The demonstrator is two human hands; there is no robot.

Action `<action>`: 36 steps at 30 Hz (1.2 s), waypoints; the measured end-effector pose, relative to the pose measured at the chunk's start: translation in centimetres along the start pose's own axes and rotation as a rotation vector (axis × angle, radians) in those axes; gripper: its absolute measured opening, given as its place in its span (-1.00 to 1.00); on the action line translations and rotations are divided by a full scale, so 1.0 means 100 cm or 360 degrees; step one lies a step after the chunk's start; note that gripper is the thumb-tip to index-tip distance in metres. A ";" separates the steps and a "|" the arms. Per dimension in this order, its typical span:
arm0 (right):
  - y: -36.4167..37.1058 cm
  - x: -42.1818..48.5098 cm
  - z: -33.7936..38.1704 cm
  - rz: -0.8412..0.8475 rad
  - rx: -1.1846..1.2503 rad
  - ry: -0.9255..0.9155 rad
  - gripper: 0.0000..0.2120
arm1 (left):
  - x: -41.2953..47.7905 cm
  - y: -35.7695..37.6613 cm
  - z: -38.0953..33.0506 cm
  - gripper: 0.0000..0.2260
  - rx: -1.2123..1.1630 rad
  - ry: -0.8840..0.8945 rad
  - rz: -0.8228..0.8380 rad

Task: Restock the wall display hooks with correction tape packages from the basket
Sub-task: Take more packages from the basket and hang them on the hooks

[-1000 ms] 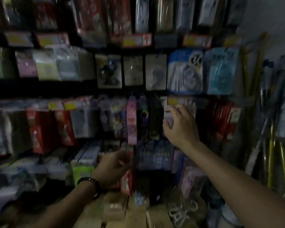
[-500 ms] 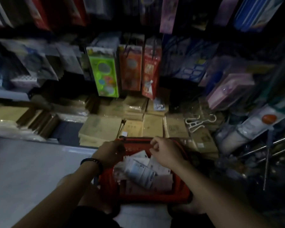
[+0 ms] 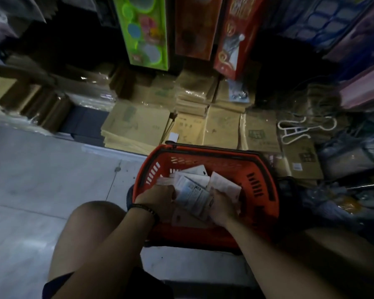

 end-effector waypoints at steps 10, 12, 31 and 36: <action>0.035 0.045 0.012 -0.0034 -0.0338 0.0054 -0.34 | 0.017 0.016 0.005 -0.57 -0.0066 -0.0042 0.0136; 0.035 0.047 0.013 -0.0090 -0.0399 0.0007 -0.58 | 0.019 0.018 0.009 -0.60 -0.0054 -0.0065 0.0162; -0.144 -0.078 0.091 -0.0741 0.0339 -0.1573 -0.82 | -0.006 -0.004 0.007 -0.80 -0.1444 -0.0410 -0.0123; -0.116 -0.046 0.053 -0.0669 0.0359 -0.0935 -0.54 | 0.001 -0.002 0.014 -0.45 -0.1294 -0.0265 -0.0134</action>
Point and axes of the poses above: each hand's wrist, its own x-axis towards the middle knuckle, its own y-axis out of the palm, z = x × y, the point moved 10 cm from there along x, towards the middle knuckle, and after that the axes turned 9 degrees about y, right-handed, at the moved point
